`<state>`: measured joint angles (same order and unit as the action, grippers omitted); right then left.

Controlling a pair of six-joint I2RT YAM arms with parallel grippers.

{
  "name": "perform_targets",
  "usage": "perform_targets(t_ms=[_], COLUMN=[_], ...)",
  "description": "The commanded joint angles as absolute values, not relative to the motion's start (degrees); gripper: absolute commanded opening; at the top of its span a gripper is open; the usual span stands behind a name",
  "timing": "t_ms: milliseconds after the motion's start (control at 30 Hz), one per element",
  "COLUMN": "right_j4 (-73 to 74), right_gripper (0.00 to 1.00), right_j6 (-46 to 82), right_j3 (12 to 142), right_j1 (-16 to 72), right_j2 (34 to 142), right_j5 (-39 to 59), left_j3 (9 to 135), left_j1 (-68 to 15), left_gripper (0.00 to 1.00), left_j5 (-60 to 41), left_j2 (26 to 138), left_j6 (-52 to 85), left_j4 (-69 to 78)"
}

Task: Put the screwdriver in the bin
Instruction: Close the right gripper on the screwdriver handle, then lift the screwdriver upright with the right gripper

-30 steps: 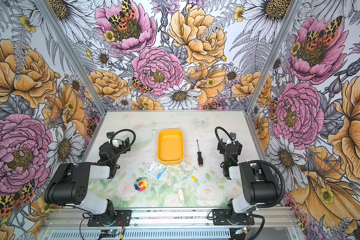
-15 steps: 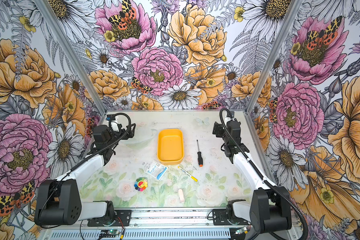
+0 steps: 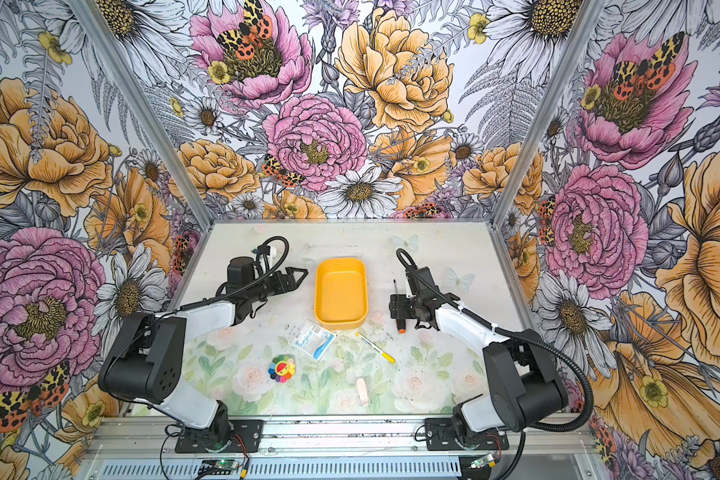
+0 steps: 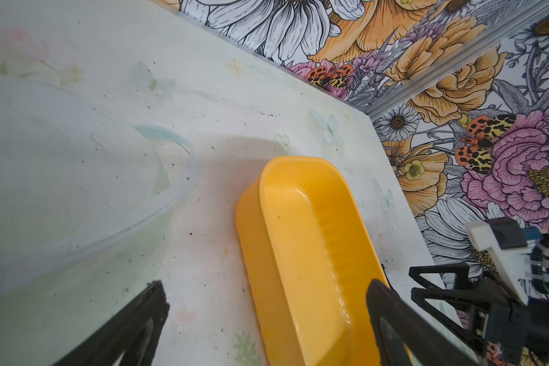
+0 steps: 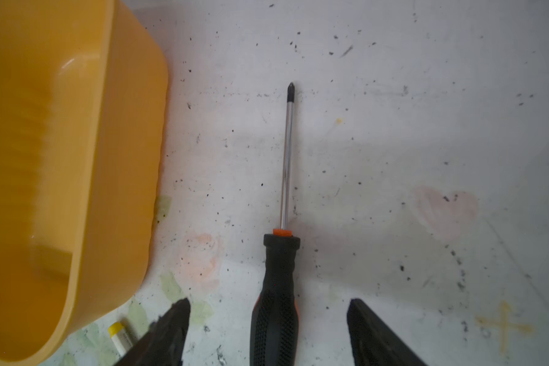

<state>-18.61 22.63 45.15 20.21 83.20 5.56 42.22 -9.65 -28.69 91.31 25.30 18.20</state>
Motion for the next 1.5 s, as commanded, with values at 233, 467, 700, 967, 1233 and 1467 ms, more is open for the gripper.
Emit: perform_targets(t_ms=[233, 467, 700, 967, 1233, 1467], right_j4=[-19.1, -20.1, -20.7, -21.8, -23.9, -23.9], right_gripper=[0.70, 0.60, 0.50, 0.01, 0.00, 0.00], right_j6=[25.4, 25.4, 25.8, 25.2, 25.4, 29.3], right_j3=[46.1, 46.5, 46.6, 48.2, 52.0, 63.8], right_j1=[22.8, 23.7, 24.3, 24.5, 22.6, 20.9], right_j2=[88.0, 89.4, 91.1, 94.1, 90.7, 82.7], right_j5=[2.7, 2.0, 1.9, 2.1, 6.7, 8.5], left_j3=[41.3, 40.9, 42.1, 43.0, 44.7, 45.8], left_j1=[-10.2, -10.4, -10.5, -10.6, -10.6, -10.6], left_gripper=[0.99, 0.99, 0.99, 0.99, 0.99, 0.99], left_j5=[-29.9, -30.7, -30.4, -30.7, -32.4, -33.4], left_j2=[90.8, 89.7, 89.1, 89.5, 90.1, 88.6], left_j6=[26.6, 26.5, 24.9, 24.8, 25.0, 25.1], left_j4=[18.4, 15.7, 10.8, 9.6, 8.5, 7.6])
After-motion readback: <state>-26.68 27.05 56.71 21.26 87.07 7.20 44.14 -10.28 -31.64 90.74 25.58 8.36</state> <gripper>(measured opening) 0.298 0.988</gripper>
